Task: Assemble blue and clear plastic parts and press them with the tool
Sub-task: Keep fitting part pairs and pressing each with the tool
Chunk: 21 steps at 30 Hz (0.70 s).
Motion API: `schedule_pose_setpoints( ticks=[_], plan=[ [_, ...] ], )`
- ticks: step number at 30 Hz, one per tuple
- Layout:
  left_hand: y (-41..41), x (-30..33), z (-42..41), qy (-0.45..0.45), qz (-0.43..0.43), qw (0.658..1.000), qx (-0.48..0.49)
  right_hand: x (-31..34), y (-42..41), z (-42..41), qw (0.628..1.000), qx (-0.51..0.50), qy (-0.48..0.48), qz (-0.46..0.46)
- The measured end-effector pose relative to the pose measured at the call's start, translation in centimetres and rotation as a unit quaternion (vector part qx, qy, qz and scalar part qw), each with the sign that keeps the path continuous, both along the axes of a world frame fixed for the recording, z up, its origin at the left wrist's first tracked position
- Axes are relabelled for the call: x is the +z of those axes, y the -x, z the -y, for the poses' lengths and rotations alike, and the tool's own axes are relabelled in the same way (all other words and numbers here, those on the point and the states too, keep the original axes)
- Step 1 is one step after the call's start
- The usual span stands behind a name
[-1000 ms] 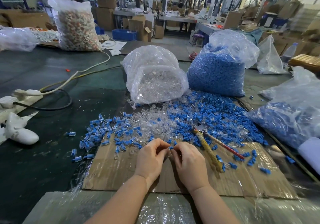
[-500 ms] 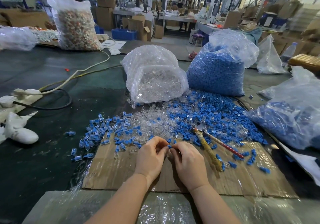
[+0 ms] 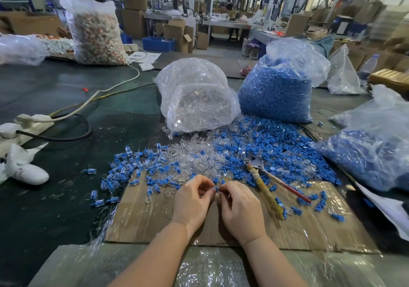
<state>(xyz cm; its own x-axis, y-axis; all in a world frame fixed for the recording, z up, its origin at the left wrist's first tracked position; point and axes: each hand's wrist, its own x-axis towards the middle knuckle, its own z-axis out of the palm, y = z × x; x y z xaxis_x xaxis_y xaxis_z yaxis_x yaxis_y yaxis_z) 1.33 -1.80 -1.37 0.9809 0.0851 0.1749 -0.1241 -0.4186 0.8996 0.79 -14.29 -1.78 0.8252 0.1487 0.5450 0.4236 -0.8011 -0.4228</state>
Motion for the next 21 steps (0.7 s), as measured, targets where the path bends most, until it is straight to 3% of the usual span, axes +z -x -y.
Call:
schedule_pose_setpoints(
  ticks=[5,9,11,15,17,21],
  plan=[
    [0.0,0.0,0.0,0.006,-0.003,1.000,0.003,0.2,-0.1,0.1,0.998,-0.041,0.015,0.038],
    [0.1,0.1,0.0,0.014,-0.011,1.000,0.003,0.4,-0.3,0.6,0.984,-0.157,0.067,0.052],
    [0.2,0.2,0.0,0.013,-0.014,1.000,0.001,0.9,-0.6,1.3,0.964,-0.235,0.116,-0.034],
    [0.0,0.2,0.0,0.012,-0.016,1.000,0.001,1.9,-1.8,4.0,0.884,-0.328,0.214,-0.257],
    [0.0,0.2,0.0,0.018,-0.017,1.000,0.003,2.1,-2.2,4.9,0.868,-0.320,0.232,-0.301],
    [-0.2,0.3,-0.1,0.031,-0.027,0.999,0.008,2.5,-2.5,5.4,0.869,-0.310,0.246,-0.297]
  ],
)
